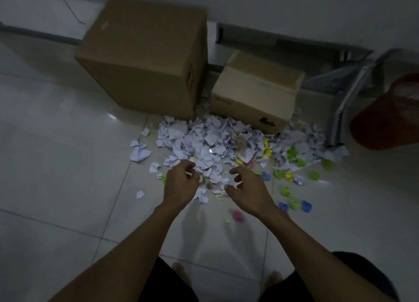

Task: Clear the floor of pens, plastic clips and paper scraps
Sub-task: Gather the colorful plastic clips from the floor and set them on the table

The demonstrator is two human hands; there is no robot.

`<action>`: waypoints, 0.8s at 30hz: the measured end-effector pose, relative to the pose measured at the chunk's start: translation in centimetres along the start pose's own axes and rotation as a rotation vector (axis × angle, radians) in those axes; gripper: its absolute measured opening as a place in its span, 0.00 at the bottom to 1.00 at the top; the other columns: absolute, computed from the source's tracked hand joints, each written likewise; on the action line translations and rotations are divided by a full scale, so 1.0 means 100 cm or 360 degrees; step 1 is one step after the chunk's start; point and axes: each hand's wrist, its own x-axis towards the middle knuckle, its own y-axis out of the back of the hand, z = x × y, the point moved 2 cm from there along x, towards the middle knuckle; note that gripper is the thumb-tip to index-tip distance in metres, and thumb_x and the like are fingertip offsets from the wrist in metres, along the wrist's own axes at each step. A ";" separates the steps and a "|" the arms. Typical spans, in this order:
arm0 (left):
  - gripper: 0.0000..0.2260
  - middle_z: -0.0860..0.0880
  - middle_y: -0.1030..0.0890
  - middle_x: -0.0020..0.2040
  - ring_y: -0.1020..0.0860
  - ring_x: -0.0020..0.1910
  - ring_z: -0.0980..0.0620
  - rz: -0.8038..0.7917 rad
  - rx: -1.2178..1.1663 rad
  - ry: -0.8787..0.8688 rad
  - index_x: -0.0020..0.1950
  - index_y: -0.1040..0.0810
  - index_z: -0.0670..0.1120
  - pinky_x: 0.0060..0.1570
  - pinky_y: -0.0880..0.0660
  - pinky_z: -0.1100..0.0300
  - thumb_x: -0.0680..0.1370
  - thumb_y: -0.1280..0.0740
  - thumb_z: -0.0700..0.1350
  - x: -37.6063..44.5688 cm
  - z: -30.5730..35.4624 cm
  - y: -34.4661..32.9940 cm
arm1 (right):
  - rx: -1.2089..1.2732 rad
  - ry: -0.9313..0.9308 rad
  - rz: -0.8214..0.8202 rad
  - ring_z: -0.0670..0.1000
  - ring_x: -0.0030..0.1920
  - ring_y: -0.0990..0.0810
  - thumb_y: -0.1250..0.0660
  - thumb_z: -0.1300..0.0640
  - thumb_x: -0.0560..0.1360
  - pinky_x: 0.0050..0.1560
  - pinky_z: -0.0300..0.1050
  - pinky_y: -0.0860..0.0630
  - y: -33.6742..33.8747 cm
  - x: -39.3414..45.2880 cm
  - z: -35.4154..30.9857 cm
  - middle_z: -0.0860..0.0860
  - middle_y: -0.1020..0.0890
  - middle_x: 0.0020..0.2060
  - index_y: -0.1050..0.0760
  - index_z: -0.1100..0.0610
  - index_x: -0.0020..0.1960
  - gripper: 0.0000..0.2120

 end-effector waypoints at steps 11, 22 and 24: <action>0.17 0.36 0.30 0.59 0.27 0.55 0.34 0.0225 0.0624 0.0262 0.62 0.29 0.40 0.52 0.29 0.46 0.74 0.39 0.32 0.086 -0.215 -0.074 | 0.0057 0.0126 0.0066 0.48 0.42 0.25 0.30 0.56 0.74 0.41 0.38 0.31 -0.156 0.097 0.105 0.49 0.24 0.42 0.22 0.59 0.57 0.13; 0.12 0.35 0.32 0.57 0.30 0.55 0.35 0.0294 0.1007 0.0121 0.58 0.31 0.37 0.47 0.28 0.43 0.78 0.37 0.42 0.092 -0.244 -0.079 | 0.0111 -0.0065 0.0238 0.50 0.42 0.21 0.29 0.56 0.71 0.42 0.42 0.26 -0.155 0.084 0.139 0.53 0.19 0.43 0.21 0.56 0.55 0.14; 0.13 0.34 0.30 0.55 0.29 0.54 0.34 0.0422 0.0927 0.0083 0.55 0.30 0.34 0.47 0.30 0.43 0.77 0.35 0.42 0.086 -0.245 -0.080 | 0.0127 -0.0077 0.0274 0.49 0.40 0.21 0.29 0.56 0.71 0.41 0.43 0.25 -0.154 0.086 0.137 0.52 0.19 0.40 0.22 0.56 0.54 0.12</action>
